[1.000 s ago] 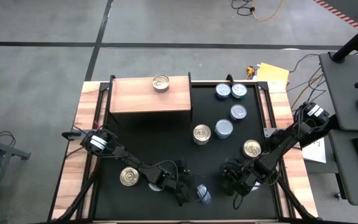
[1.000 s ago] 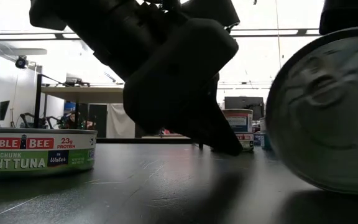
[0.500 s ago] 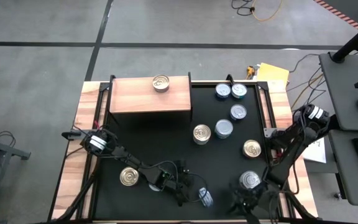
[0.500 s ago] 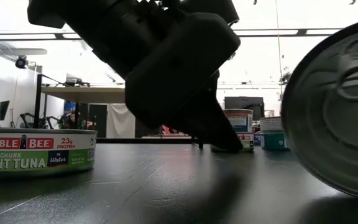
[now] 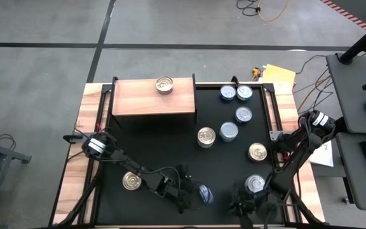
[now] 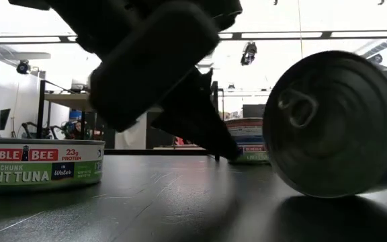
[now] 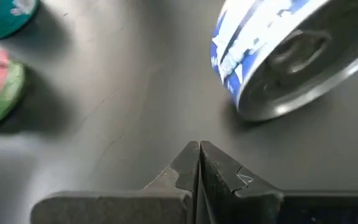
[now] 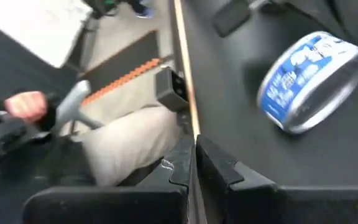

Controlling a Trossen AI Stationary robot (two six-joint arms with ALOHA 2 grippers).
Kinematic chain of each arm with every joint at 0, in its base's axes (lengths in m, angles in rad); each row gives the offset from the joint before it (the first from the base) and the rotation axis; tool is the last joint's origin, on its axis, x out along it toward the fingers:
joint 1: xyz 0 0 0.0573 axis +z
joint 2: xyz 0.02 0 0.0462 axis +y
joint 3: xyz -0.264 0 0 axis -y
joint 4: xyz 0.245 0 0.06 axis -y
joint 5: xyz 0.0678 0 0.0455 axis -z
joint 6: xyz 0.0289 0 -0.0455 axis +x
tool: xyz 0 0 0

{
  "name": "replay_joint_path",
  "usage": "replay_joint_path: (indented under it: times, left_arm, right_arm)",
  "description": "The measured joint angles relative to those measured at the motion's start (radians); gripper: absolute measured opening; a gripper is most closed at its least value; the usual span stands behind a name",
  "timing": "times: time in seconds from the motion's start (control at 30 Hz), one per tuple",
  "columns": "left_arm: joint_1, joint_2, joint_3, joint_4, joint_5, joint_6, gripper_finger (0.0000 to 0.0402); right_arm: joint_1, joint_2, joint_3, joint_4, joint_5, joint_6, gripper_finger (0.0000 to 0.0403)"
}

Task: Stack canned seafood by type on shelf
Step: Put the blue tuna can on the shelf

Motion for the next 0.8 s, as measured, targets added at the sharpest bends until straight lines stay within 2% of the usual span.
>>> replay_joint_path:
  times: [0.17, 0.43, 0.53, 0.67, 0.8]
  left_arm:
    - [-0.031, -0.024, 0.004, -0.106, -0.069, 0.017, 0.0000]
    - [-0.047, -0.051, 0.004, -0.221, -0.073, 0.100, 0.0000]
    - [-0.049, -0.074, 0.004, -0.272, -0.090, 0.130, 0.0000]
    - [-0.062, -0.116, -0.008, -0.330, -0.154, 0.162, 0.0000]
    - [-0.077, -0.199, -0.064, -0.298, -0.172, 0.221, 0.0000]
  right_arm:
    - [-0.017, 0.039, 0.175, -0.307, 0.051, 0.102, 0.0012]
    - [-0.082, 0.157, 0.429, -0.712, 0.034, 0.328, 0.0012]
    - [-0.115, 0.200, 0.513, -0.806, -0.018, 0.377, 0.0012]
    - [-0.152, 0.252, 0.604, -0.869, -0.067, 0.363, 0.0012]
    - [-0.181, 0.296, 0.665, -0.904, -0.105, 0.336, 0.0013]
